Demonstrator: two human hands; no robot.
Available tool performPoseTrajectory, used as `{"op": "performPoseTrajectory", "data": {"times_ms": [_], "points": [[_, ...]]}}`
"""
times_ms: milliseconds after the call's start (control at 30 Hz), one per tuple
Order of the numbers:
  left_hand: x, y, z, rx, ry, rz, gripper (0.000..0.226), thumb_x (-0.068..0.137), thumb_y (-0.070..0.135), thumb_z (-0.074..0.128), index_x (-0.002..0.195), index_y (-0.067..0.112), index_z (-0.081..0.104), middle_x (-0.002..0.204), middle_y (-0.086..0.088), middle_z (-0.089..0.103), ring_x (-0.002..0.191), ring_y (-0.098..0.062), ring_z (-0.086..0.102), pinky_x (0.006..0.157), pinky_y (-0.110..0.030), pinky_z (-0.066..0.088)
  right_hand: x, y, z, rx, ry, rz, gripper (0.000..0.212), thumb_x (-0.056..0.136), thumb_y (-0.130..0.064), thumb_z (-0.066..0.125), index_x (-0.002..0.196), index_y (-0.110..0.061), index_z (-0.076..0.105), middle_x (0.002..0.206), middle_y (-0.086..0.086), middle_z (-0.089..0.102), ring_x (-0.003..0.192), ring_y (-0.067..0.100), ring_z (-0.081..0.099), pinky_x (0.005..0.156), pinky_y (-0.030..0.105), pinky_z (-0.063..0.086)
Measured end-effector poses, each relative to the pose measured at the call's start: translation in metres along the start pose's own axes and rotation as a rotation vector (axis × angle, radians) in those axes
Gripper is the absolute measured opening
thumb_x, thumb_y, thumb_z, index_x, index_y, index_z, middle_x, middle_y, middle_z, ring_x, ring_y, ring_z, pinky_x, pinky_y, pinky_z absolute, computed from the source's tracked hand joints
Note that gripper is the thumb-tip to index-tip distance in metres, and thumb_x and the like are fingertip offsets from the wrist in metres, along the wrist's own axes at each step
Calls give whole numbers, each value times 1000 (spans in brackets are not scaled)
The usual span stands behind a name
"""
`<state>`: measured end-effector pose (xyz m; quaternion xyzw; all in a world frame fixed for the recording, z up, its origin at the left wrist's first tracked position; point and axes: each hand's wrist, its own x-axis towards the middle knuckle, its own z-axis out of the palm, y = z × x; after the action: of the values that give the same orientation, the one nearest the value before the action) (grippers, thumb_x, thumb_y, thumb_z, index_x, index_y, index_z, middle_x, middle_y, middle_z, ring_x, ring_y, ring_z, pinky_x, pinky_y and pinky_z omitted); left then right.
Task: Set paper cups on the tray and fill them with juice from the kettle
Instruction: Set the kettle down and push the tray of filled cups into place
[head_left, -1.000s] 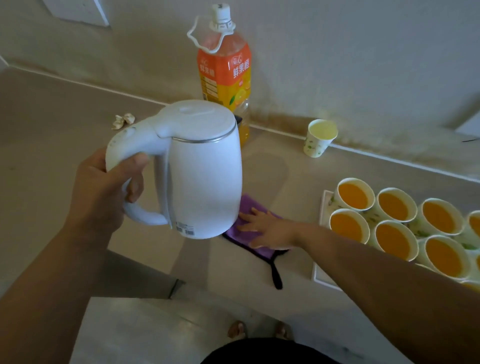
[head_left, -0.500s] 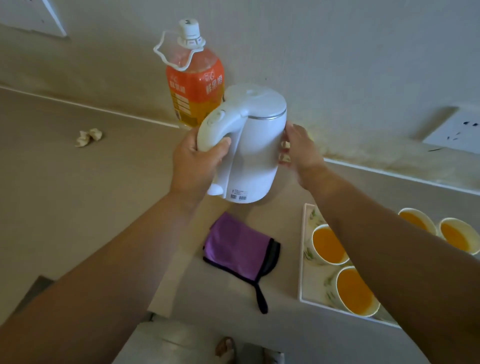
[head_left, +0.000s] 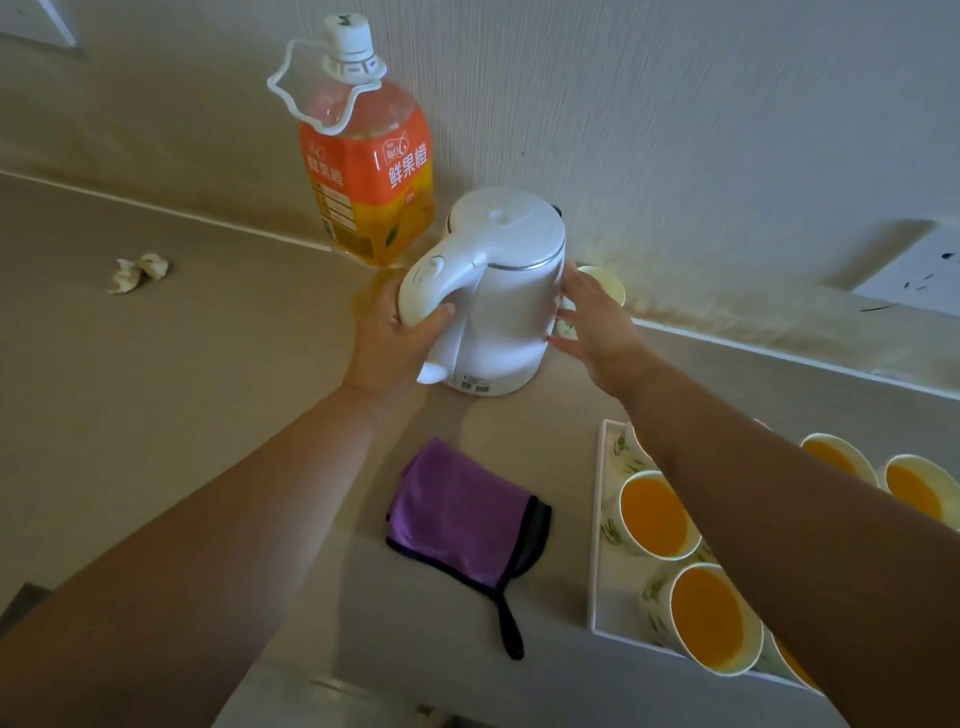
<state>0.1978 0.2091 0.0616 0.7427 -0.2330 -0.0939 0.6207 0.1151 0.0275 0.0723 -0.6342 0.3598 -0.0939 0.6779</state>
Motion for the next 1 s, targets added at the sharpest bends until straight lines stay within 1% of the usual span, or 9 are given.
{"op": "performPoseTrajectory", "data": {"times_ms": [100, 233, 333, 500, 600, 733, 867, 933, 1000], "points": [[6, -4, -4, 257, -45, -23, 52, 87, 36, 63, 131, 13, 47, 117, -5, 60, 99, -16, 59, 78, -26, 45, -3, -2, -2, 18, 35, -5, 44, 99, -44, 40, 137, -22, 43, 133, -2, 48, 122, 19, 47, 73, 25, 50], [11, 1, -4, 658, -7, -124, 66, 89, 52, 54, 133, 6, 37, 125, -14, 51, 106, -31, 55, 80, -42, 45, -6, -4, 3, -58, 75, -50, 44, 98, -44, 43, 137, -24, 39, 113, -7, 49, 93, 10, 55, 94, 39, 50], [13, 2, 2, 576, 31, -159, 64, 88, 48, 59, 131, 6, 39, 124, -15, 51, 106, -32, 56, 81, -43, 48, -7, -4, 5, -108, 85, -77, 50, 98, -41, 45, 142, -22, 34, 125, -5, 43, 80, 4, 51, 98, 39, 48], [16, 3, 9, 536, 74, -172, 58, 88, 37, 65, 128, 4, 40, 124, -16, 50, 109, -31, 54, 83, -40, 46, -4, -8, 3, -143, 96, -91, 51, 98, -39, 45, 143, -19, 34, 120, -2, 43, 97, 11, 47, 100, 39, 45], [15, -1, 7, 473, 97, -167, 55, 86, 33, 69, 125, 5, 43, 120, -15, 54, 105, -29, 58, 83, -40, 48, -1, -4, 3, -144, 110, -78, 56, 95, -44, 46, 145, -22, 32, 136, -1, 44, 119, 18, 46, 106, 44, 40], [6, -2, 5, 368, 89, -232, 57, 84, 29, 71, 127, 7, 41, 124, -14, 52, 102, -31, 60, 85, -43, 51, -5, -5, 4, -178, 88, -58, 59, 96, -45, 44, 148, -23, 28, 145, 1, 39, 126, 21, 43, 108, 43, 38], [-11, -2, 3, 237, 126, -361, 76, 76, 39, 72, 136, 10, 37, 131, -18, 48, 104, -35, 60, 86, -52, 54, -24, -10, 9, -243, 178, -96, 59, 95, -37, 51, 147, -18, 30, 146, 3, 37, 113, 16, 47, 102, 36, 40], [-27, -2, 4, 162, 154, -405, 70, 81, 31, 68, 138, 12, 34, 133, -13, 44, 112, -31, 57, 90, -51, 52, -44, -15, 12, -81, 226, -116, 48, 95, -27, 53, 139, -14, 40, 131, 3, 49, 100, 15, 55, 96, 35, 47], [-52, -4, 8, 162, 111, -414, 58, 85, 28, 63, 135, 14, 38, 131, -8, 48, 113, -28, 56, 94, -50, 50, -76, -18, 13, 175, 135, -83, 29, 97, -20, 50, 125, -11, 51, 108, 2, 59, 86, 15, 60, 82, 31, 52]]}}
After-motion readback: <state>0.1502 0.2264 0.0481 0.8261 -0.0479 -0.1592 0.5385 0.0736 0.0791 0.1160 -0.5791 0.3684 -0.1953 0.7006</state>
